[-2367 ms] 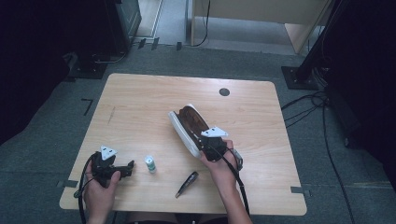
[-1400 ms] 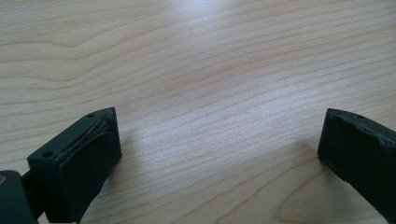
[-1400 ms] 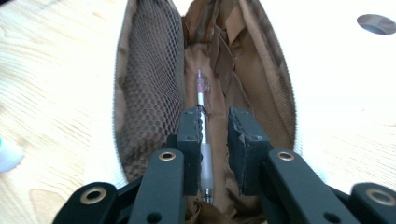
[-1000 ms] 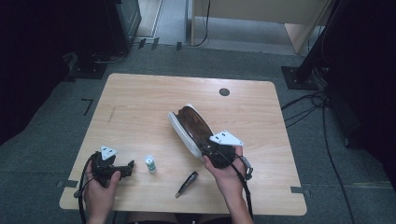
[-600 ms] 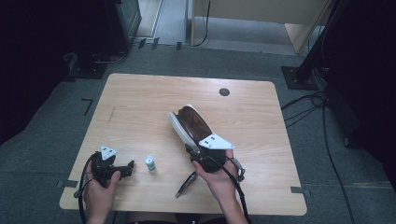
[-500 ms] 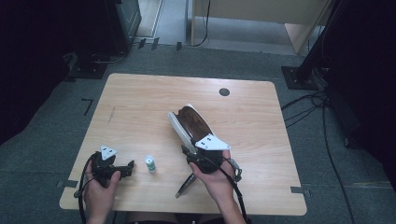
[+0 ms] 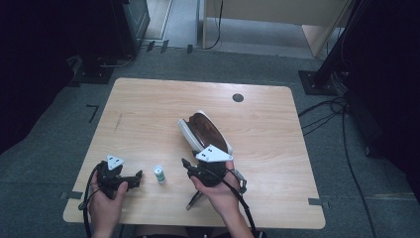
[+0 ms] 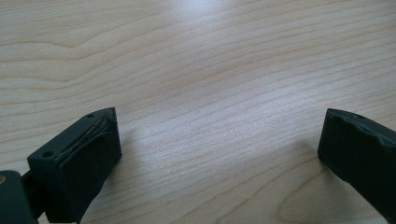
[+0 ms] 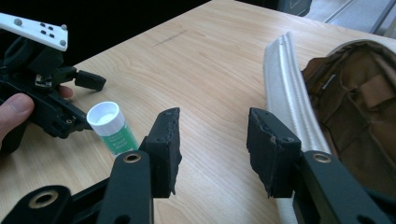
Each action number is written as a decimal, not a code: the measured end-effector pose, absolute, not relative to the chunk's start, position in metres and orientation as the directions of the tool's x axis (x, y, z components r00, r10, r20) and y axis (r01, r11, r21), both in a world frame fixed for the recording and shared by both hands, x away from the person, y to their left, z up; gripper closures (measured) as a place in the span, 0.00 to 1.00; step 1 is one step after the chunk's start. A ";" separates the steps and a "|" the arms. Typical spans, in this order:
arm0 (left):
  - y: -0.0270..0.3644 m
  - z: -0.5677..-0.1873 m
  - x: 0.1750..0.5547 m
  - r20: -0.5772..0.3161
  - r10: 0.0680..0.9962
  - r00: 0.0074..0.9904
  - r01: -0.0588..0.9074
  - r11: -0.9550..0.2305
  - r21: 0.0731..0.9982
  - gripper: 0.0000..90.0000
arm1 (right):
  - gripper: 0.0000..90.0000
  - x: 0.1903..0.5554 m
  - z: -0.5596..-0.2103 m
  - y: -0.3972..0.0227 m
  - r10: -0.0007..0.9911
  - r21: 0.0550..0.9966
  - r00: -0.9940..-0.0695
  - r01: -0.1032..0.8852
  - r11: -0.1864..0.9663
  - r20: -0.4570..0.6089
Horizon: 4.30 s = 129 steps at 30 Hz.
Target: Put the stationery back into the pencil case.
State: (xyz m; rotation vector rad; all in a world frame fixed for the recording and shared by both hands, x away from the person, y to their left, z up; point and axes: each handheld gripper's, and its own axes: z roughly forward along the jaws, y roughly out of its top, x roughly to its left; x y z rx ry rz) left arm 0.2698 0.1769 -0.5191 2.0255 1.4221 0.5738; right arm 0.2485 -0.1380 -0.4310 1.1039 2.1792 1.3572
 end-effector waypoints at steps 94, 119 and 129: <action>0.177 -0.519 0.270 0.012 0.942 0.336 0.687 -0.253 0.681 0.00 | 0.73 0.247 -0.450 -0.067 0.666 0.844 -0.744 0.389 0.369 0.052; 0.177 -0.519 0.270 0.012 0.942 0.336 0.687 -0.253 0.681 0.00 | 0.73 0.231 -0.428 -0.133 0.755 0.870 -0.651 0.411 0.271 0.073; 0.177 -0.519 0.270 0.012 0.942 0.336 0.687 -0.253 0.681 0.00 | 0.73 0.222 -0.422 -0.165 0.800 0.883 -0.593 0.420 0.212 0.091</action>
